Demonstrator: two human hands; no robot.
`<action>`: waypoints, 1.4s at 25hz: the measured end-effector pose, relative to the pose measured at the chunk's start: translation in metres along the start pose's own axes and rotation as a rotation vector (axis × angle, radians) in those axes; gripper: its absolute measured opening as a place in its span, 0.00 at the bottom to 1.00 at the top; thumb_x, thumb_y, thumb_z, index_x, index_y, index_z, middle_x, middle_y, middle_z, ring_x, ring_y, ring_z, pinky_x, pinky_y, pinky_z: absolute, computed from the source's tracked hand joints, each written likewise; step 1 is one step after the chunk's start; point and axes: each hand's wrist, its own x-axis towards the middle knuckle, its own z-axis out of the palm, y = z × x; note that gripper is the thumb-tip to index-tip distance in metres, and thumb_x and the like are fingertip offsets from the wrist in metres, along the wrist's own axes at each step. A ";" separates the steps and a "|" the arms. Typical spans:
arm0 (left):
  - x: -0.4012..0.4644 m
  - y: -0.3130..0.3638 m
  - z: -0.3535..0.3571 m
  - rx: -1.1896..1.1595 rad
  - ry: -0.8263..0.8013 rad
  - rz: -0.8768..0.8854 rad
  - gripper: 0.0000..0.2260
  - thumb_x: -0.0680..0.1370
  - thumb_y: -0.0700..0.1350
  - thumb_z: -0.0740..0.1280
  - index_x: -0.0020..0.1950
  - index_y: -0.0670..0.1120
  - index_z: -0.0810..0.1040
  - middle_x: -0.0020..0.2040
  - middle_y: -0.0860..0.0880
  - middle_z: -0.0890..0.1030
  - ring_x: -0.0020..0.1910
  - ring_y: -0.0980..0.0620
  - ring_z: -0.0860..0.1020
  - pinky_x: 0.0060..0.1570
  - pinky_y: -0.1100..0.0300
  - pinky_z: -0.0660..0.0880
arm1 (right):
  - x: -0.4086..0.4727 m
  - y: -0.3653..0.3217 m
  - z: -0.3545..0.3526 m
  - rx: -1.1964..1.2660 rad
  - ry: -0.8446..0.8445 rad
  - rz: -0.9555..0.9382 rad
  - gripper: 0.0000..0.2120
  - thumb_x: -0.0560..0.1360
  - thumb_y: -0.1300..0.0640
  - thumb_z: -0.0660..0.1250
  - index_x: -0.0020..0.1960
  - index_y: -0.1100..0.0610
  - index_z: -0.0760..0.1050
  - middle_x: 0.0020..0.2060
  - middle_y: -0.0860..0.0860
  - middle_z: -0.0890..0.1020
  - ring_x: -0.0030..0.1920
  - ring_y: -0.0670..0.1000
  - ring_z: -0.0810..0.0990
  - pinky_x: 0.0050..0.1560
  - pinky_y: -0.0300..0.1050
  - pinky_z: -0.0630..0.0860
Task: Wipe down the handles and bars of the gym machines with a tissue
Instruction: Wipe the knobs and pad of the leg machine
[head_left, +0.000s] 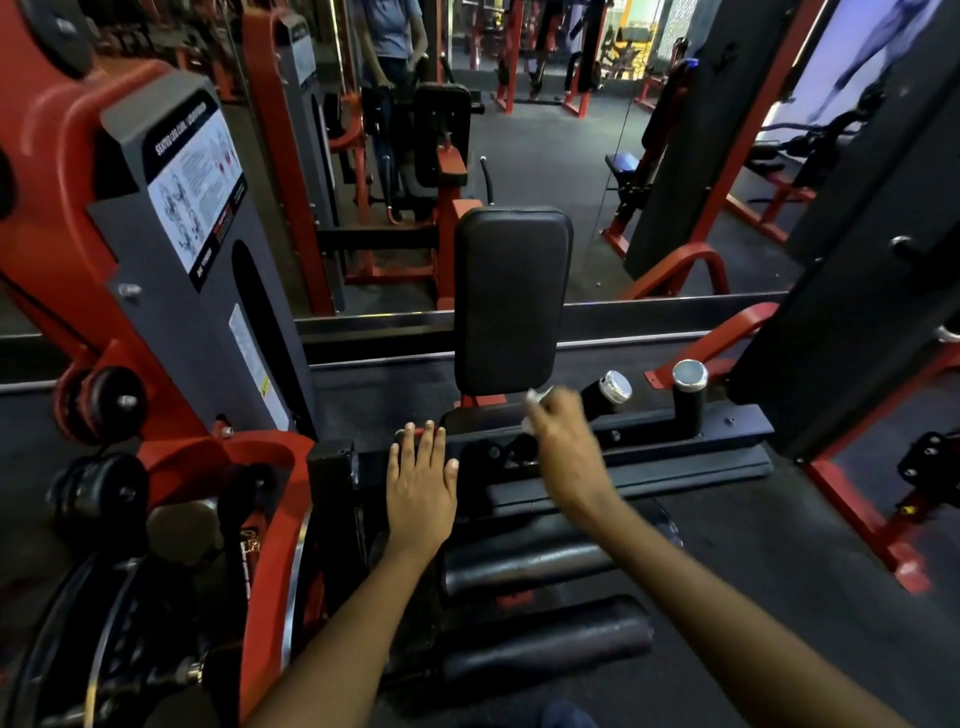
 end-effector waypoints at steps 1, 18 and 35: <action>0.001 0.000 0.000 -0.006 -0.005 -0.010 0.25 0.81 0.52 0.46 0.71 0.43 0.70 0.72 0.45 0.71 0.74 0.43 0.63 0.72 0.46 0.59 | 0.013 0.005 -0.016 -0.219 0.137 -0.022 0.13 0.67 0.70 0.69 0.51 0.65 0.78 0.49 0.62 0.74 0.54 0.61 0.72 0.50 0.51 0.73; 0.002 -0.001 -0.008 0.020 -0.155 0.000 0.24 0.84 0.52 0.46 0.79 0.45 0.52 0.79 0.49 0.52 0.78 0.47 0.44 0.75 0.51 0.41 | -0.005 0.048 0.028 -0.251 -0.522 -0.426 0.25 0.78 0.50 0.50 0.67 0.63 0.70 0.68 0.58 0.70 0.70 0.55 0.66 0.70 0.43 0.55; -0.109 0.163 -0.066 -0.218 -0.159 0.059 0.20 0.82 0.49 0.59 0.73 0.46 0.69 0.73 0.47 0.69 0.73 0.51 0.65 0.73 0.58 0.59 | -0.148 0.123 -0.098 0.251 -0.138 0.383 0.04 0.70 0.67 0.68 0.45 0.64 0.79 0.43 0.55 0.75 0.42 0.55 0.76 0.41 0.43 0.72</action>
